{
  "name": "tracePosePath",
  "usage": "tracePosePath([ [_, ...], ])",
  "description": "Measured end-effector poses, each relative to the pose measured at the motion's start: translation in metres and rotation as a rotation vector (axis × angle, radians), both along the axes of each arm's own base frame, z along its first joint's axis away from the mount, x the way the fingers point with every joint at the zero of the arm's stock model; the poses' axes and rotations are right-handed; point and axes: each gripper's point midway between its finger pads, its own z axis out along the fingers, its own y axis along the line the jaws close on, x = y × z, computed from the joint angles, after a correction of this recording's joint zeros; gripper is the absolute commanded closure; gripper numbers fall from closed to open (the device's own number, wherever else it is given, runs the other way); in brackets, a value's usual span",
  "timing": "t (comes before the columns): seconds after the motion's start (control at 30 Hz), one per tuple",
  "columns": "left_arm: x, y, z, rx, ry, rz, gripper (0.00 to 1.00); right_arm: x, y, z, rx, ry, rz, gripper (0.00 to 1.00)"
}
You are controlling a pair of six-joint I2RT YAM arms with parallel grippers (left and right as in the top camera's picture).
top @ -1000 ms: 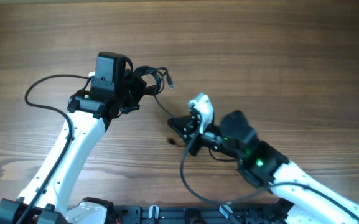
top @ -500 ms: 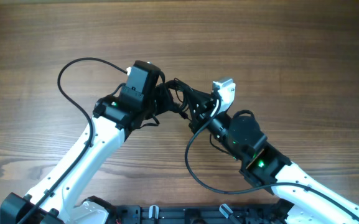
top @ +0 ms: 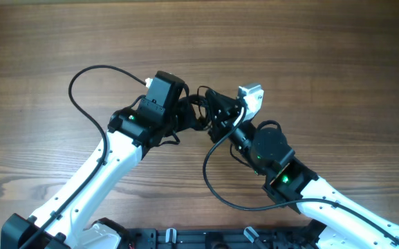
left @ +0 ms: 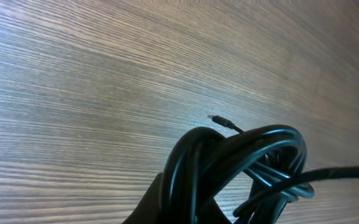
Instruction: Untangle cables
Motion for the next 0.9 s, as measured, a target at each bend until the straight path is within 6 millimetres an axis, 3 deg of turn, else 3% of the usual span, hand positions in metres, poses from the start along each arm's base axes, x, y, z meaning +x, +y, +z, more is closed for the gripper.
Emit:
tracePosePath([
  [0.2,0.000,0.001,-0.001,0.038,-0.025,-0.054,0.96,-0.001,0.002,0.004,0.031,0.001,0.016,0.96],
  [0.47,-0.006,-0.010,0.002,-0.019,-0.003,-0.104,0.96,0.008,0.001,-0.029,-0.044,0.073,-0.027,0.96],
  [0.7,-0.014,-0.018,0.002,-0.060,0.029,-0.141,0.96,0.014,-0.001,-0.037,-0.054,0.083,-0.066,0.96],
  [0.9,-0.021,-0.019,0.000,-0.047,0.033,-0.206,0.96,0.022,-0.010,-0.003,-0.041,-0.077,-0.135,0.96],
])
